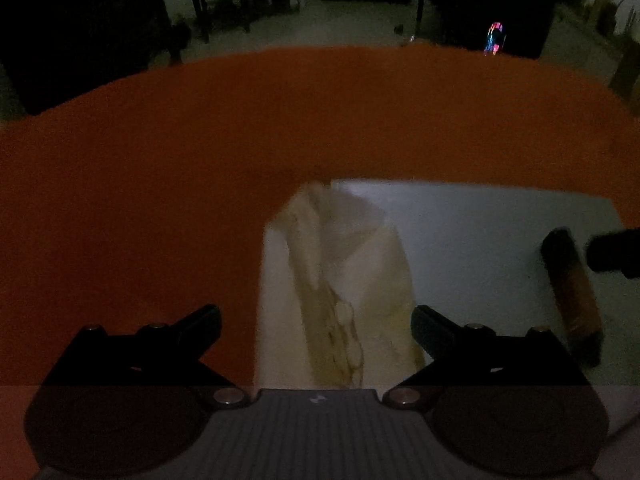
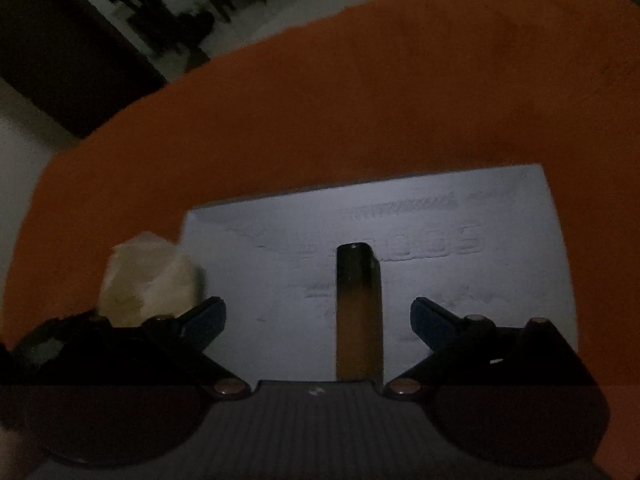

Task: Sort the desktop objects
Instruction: 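Grasp the brown cylinder with the right tool while the left tool grasps the crumpled paper bag, then lift and carry the brown cylinder and paper bag into the white box with both tools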

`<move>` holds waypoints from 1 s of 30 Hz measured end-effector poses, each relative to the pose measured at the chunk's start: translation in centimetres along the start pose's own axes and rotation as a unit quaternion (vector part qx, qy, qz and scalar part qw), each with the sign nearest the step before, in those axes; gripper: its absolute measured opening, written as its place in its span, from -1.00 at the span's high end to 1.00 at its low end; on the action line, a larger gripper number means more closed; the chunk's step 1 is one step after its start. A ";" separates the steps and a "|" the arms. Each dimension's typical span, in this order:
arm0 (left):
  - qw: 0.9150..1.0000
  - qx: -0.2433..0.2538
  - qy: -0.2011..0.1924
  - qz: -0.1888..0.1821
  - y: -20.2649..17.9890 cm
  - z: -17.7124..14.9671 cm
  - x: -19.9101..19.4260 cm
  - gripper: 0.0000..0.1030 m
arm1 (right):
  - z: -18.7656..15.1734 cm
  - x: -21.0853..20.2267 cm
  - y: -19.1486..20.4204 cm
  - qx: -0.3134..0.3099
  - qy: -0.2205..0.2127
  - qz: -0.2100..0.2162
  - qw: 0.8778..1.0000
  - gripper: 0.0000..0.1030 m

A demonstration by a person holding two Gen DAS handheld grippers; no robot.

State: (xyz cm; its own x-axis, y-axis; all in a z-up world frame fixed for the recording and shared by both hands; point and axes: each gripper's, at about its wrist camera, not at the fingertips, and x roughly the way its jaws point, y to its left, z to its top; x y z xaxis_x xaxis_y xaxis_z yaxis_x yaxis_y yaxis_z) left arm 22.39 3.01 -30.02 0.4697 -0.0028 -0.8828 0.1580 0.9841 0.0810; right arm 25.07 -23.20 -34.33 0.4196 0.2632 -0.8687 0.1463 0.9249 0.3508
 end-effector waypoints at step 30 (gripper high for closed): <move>0.975 -0.013 -0.138 -0.174 0.3 -3.9 -18.6 0.40 | -4.3 -10.0 -1.6 -0.044 -0.069 0.015 0.997 0.46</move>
State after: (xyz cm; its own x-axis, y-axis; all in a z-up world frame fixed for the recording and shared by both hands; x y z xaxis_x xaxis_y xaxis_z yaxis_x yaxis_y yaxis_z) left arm 10.30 4.06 -15.34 0.6083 -0.3814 -0.6960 0.3295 0.9192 -0.2158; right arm 16.76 -26.14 -27.69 0.5429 0.2568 -0.7996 0.0543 0.9394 0.3386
